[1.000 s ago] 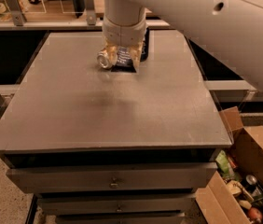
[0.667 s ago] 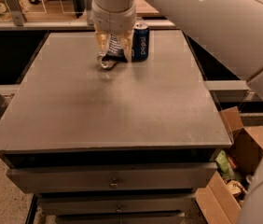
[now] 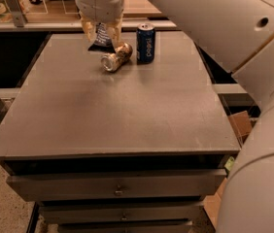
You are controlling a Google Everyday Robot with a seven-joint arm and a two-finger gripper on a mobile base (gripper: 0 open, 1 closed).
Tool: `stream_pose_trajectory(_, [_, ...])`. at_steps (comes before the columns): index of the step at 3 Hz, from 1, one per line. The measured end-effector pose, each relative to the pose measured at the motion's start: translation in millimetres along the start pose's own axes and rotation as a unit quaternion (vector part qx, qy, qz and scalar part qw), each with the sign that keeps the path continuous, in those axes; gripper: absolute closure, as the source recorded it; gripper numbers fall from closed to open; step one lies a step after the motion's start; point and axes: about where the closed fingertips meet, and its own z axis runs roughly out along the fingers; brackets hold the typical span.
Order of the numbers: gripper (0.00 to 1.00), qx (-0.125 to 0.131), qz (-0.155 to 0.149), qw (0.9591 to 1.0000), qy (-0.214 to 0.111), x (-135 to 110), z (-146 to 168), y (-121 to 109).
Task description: Move rxbar blueberry near orange can
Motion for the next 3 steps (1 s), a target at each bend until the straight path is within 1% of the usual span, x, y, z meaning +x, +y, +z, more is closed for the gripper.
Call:
stream_pose_trajectory(1, [1.0, 0.022, -0.011, 0.9996, -0.013, -1.7, 19.2, -27.2])
stream_pose_trajectory(2, [1.0, 0.044, -0.009, 0.9984, -0.034, -3.4, 43.4, -62.6])
stream_pose_trajectory(3, [1.0, 0.063, 0.025, 0.9968, -0.042, -2.6, 64.6, -89.8])
